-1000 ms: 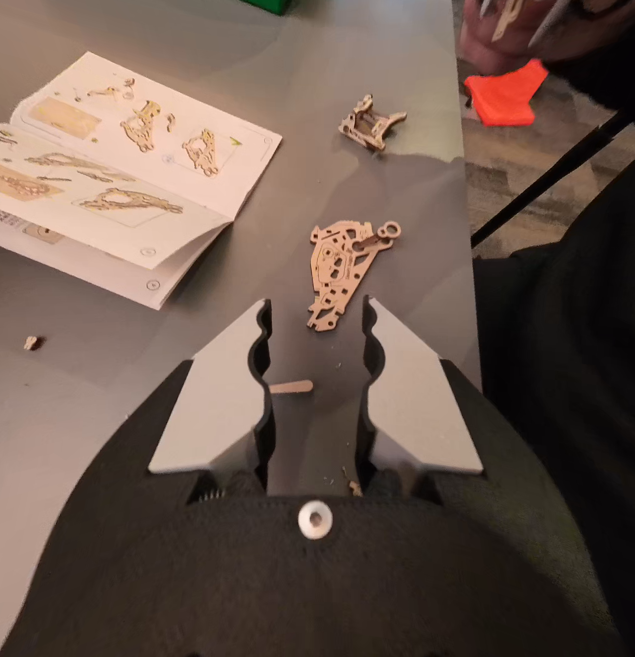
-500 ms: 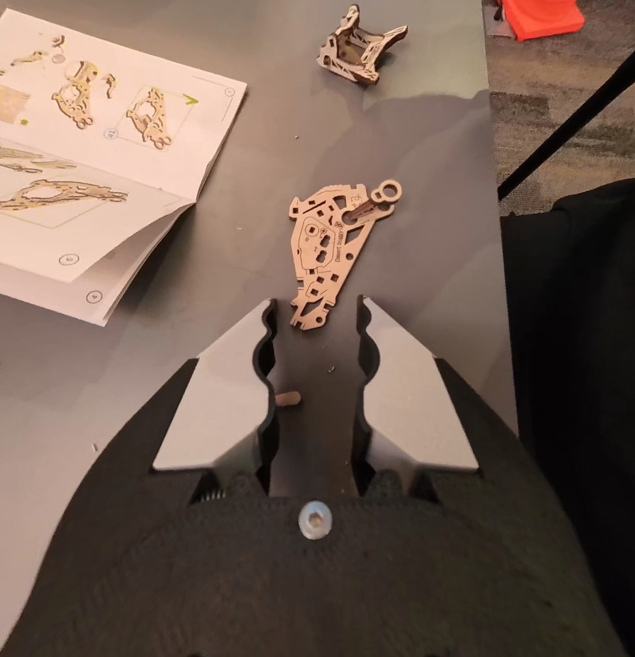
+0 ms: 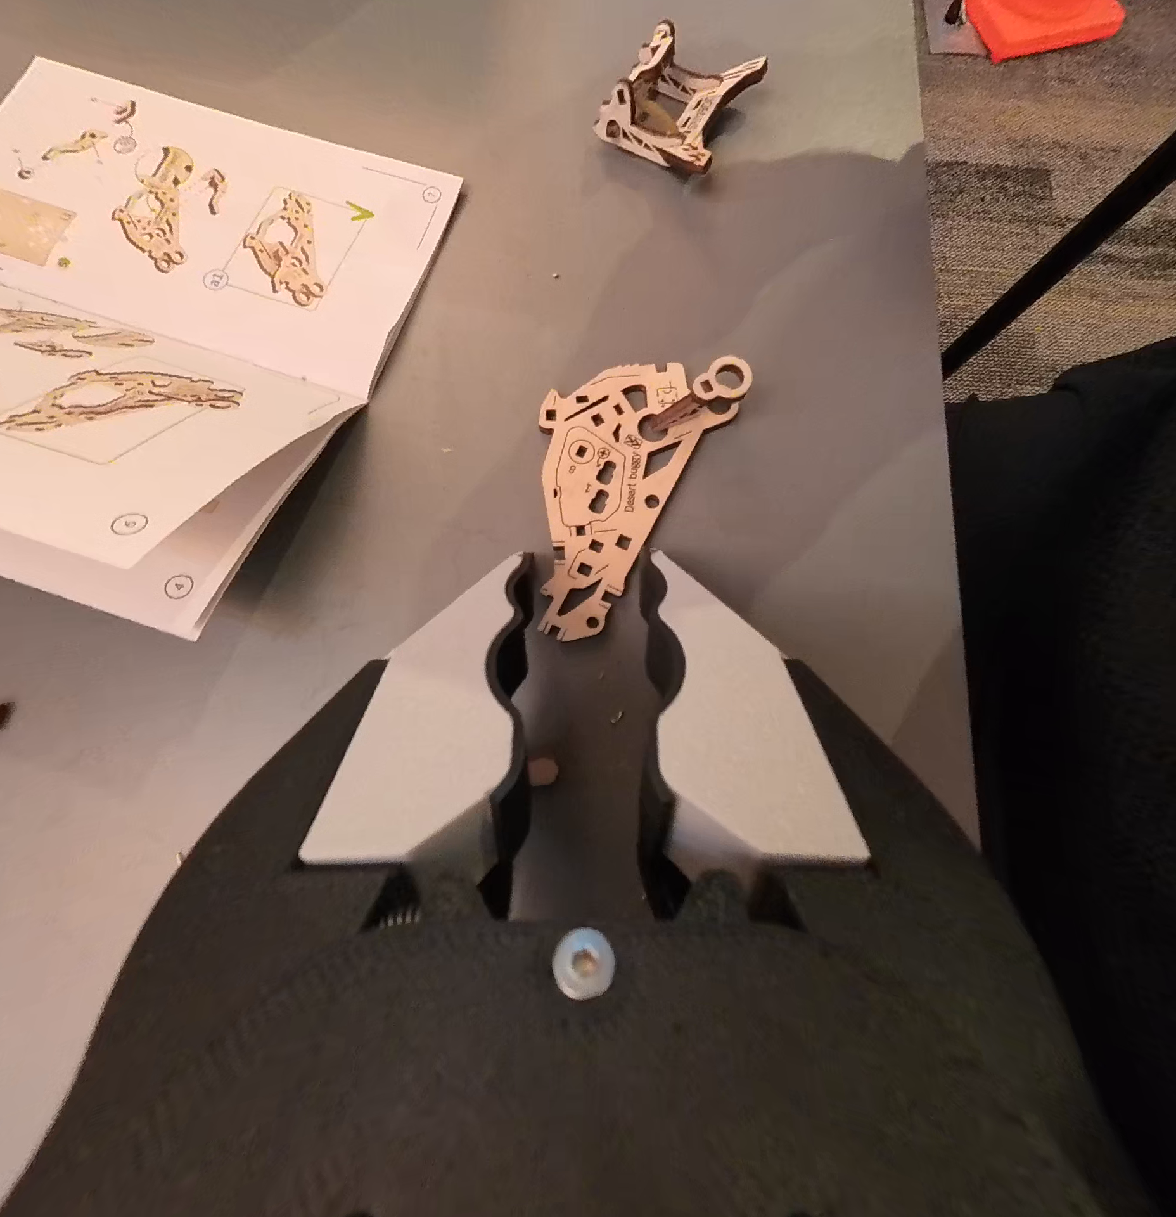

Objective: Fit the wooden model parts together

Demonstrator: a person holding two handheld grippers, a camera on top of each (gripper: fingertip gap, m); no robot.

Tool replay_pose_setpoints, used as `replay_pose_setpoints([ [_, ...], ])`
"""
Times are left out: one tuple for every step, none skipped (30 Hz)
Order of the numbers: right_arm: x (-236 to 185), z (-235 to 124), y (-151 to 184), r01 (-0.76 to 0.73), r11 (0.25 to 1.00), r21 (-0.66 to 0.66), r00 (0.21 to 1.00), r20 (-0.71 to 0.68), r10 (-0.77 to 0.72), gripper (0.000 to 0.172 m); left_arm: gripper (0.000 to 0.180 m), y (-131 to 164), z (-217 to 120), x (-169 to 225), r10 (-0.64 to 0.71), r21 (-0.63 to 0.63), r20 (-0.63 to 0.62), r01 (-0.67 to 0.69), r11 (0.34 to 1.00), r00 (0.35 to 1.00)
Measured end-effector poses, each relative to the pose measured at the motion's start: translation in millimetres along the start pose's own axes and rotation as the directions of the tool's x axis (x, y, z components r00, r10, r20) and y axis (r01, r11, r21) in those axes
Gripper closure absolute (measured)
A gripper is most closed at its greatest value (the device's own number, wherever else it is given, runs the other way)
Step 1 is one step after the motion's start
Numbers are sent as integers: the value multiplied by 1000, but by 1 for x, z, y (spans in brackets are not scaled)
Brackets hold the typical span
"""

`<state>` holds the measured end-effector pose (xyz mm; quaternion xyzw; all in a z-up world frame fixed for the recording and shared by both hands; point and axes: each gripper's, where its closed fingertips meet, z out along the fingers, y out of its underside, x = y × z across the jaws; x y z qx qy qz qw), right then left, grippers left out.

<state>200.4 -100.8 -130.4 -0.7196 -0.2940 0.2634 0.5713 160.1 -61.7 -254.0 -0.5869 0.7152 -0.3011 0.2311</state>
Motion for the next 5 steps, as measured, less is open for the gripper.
replay_pose_setpoints([
  [0, 0, 0, 1, 1000, -2, 1000, -1, -1, 167, 151, 0, 0, 0, 3, 1, 6, -3, 1000, 1000],
  [0, 0, 1, 4, 1000, -6, 1000, -2, -4, 167, 150, -1, 1, 0, 5, 1, 7, -5, 1000, 1000],
  [1, 0, 2, 5, 1000, -13, 1000, -6, -5, 167, 150, -1, 1, 1, 5, 1, 7, -5, 1000, 1000],
  [2, 1, 3, 5, 1000, -24, 1000, -11, -6, 167, 150, -1, 2, 1, 5, 1, 11, -5, 1000, 1000],
  [2, 1, 4, 9, 999, -31, 1000, -14, -9, 167, 149, -2, 2, 2, 2, 6, 11, -2, 1000, 1000],
])
